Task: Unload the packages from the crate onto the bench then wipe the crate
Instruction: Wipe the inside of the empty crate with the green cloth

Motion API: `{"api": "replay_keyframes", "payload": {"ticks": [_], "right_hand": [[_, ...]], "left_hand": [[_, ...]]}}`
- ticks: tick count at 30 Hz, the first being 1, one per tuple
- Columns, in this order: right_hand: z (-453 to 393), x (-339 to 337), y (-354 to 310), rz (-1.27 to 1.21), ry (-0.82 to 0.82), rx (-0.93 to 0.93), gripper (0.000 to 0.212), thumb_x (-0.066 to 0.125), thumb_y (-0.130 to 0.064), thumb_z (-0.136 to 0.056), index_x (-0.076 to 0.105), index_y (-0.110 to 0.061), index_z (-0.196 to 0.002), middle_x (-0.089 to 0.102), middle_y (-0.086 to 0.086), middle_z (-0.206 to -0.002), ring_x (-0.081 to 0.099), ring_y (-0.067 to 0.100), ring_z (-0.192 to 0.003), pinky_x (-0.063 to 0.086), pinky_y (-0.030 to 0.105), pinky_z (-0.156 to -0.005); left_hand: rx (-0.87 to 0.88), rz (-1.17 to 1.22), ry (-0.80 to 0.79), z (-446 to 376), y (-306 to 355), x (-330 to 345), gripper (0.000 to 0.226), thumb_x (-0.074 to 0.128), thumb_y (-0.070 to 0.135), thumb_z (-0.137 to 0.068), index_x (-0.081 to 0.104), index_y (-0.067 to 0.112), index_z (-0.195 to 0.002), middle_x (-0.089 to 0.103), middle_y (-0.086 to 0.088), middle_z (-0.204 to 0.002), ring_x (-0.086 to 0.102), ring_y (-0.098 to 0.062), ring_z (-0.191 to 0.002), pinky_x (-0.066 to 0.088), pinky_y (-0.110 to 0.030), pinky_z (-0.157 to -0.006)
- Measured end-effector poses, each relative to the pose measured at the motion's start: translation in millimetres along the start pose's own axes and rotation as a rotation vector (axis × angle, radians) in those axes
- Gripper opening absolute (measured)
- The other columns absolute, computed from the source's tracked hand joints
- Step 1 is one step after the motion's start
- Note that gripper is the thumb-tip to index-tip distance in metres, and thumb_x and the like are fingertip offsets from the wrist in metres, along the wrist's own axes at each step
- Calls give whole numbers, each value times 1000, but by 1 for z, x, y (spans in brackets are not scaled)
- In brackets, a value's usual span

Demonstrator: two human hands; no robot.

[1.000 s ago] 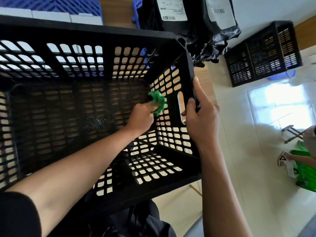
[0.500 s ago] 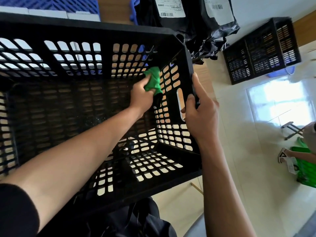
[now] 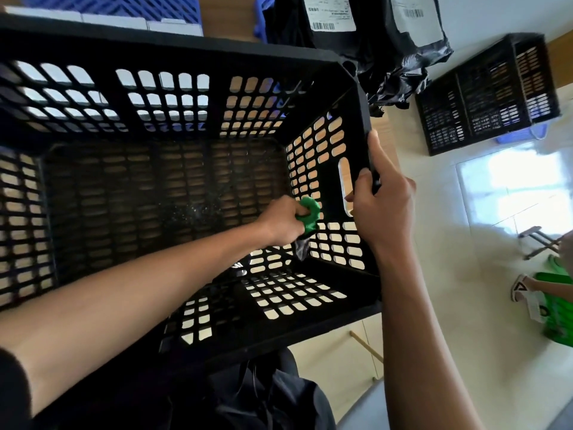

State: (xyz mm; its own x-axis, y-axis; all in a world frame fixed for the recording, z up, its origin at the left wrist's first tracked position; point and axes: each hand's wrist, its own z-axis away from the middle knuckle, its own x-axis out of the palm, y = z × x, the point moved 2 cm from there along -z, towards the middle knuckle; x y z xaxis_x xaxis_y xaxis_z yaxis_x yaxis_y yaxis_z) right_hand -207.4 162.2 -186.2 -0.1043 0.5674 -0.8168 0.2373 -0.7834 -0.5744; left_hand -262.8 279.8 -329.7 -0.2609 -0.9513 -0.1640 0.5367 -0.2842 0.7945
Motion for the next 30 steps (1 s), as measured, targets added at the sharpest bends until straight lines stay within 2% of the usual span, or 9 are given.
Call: {"api": "replay_keyframes", "payload": {"ticks": [3,8,10,14,17,20,25,27,30], "right_hand": [[1,1,-1,-10,11,15,58,46,-13,-97,43,-27,-154,70,-21,-101,70,6,-69,59,24,-64],[1,2,1,9,7,-2,58,46,-13,-98,43,-25,-154,61,-37,-97,70,10,-68,60,33,-64],[0,2,3,7,8,1,58,46,-13,-97,43,-26,-154,61,-36,-98,70,11,-67,60,34,-63],[-1,2,8,10,32,-5,58,46,-15,-96,43,-28,-153,71,-18,-102,70,6,-68,59,27,-62],[-1,3,7,-16,35,-9,59,46,-14,-95,44,-28,-153,69,-21,-100,70,7,-66,59,27,-61],[-1,3,7,-23,37,-31,59,45,-15,-95,44,-27,-153,71,-15,-106,70,5,-69,58,22,-63],[0,3,6,-21,18,-42,60,40,-27,-93,43,-27,-154,74,-4,-107,69,-1,-75,45,2,-63],[-1,4,6,-14,28,-33,61,39,-31,-93,43,-28,-154,75,-4,-108,69,0,-75,45,2,-62],[-1,5,8,-30,43,-38,60,39,-30,-93,43,-29,-153,73,-9,-110,69,-3,-71,48,5,-61]], "left_hand": [[-14,61,23,-3,-12,-13,53,57,-9,-89,62,14,-137,66,-3,-133,60,-11,-110,44,-17,-86],[-35,249,365,-34,-8,-57,64,49,-7,-89,48,14,-150,59,-5,-143,57,-15,-123,44,-22,-97],[-47,266,314,-43,0,-50,70,45,-10,-87,45,14,-152,59,-1,-138,58,-12,-116,46,-17,-90],[-67,237,287,-44,8,-21,53,43,-12,-84,63,10,-128,60,8,-95,54,-4,-81,44,-10,-67],[-73,216,229,-36,1,-16,53,45,-13,-84,63,7,-130,59,0,-103,57,-14,-90,46,-17,-74],[-82,250,117,-16,-7,1,38,47,-16,-83,71,4,-105,70,-13,-94,64,-13,-71,49,-14,-56],[-112,157,-37,11,-20,33,32,54,-11,-90,70,1,-115,66,-6,-101,67,-10,-86,47,-17,-72],[-91,58,-155,19,-22,42,20,59,-1,-90,71,12,-100,63,-3,-93,67,-10,-80,46,-20,-67],[-102,15,-204,24,-26,38,23,62,6,-91,61,26,-103,61,0,-95,61,-18,-86,43,-21,-69]]}}
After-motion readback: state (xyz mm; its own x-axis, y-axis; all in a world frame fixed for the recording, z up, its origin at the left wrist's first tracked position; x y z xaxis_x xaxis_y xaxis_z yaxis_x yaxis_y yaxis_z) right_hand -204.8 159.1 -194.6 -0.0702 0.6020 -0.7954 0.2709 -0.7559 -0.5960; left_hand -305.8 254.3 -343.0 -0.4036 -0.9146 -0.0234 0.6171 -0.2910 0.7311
